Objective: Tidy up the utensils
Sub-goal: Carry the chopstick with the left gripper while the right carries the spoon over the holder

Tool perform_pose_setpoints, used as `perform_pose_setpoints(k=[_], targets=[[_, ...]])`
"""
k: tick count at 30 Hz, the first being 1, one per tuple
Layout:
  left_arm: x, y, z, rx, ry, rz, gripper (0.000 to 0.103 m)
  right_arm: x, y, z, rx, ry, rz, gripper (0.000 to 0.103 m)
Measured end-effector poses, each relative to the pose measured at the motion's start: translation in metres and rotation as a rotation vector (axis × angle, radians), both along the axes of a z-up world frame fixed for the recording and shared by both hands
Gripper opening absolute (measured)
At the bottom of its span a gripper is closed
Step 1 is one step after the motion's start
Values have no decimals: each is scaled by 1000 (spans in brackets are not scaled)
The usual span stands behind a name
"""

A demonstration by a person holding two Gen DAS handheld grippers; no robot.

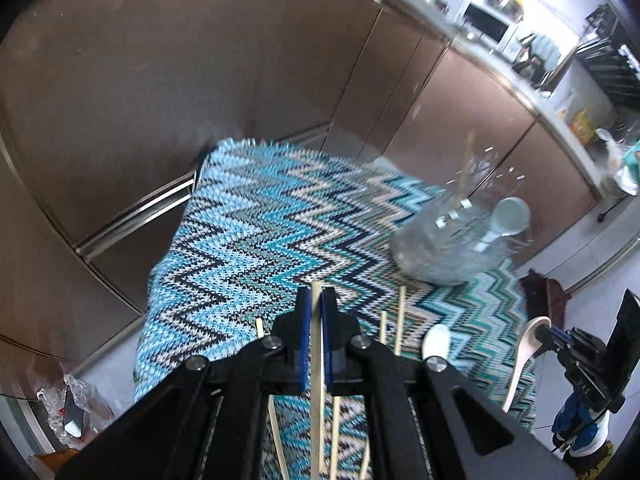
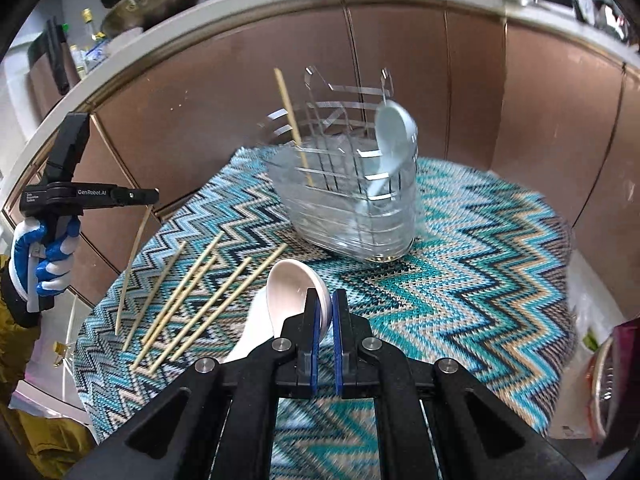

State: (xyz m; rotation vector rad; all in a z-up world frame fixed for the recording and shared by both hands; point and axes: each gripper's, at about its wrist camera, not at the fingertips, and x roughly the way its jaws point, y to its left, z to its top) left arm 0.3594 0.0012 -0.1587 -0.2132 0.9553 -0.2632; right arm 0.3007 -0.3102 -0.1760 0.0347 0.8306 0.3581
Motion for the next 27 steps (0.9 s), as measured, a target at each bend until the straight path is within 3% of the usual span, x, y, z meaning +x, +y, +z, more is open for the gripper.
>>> perform_pose_setpoints(k=[8, 14, 18, 22, 27], targets=[[-36, 7, 71, -69, -162, 7, 4, -53, -5, 63, -24, -165, -95, 6], [-24, -23, 137, -133, -328, 22, 5, -51, -6, 117, -11, -359, -203, 6], [-5, -55, 177, -182, -470, 75, 5, -31, 2, 137, -30, -481, -259, 6], [21, -93, 185, -196, -567, 97, 5, 0, 3, 137, -43, -575, -321, 6], [51, -132, 161, -173, -629, 148, 5, 45, 5, 115, -105, -638, -354, 6]])
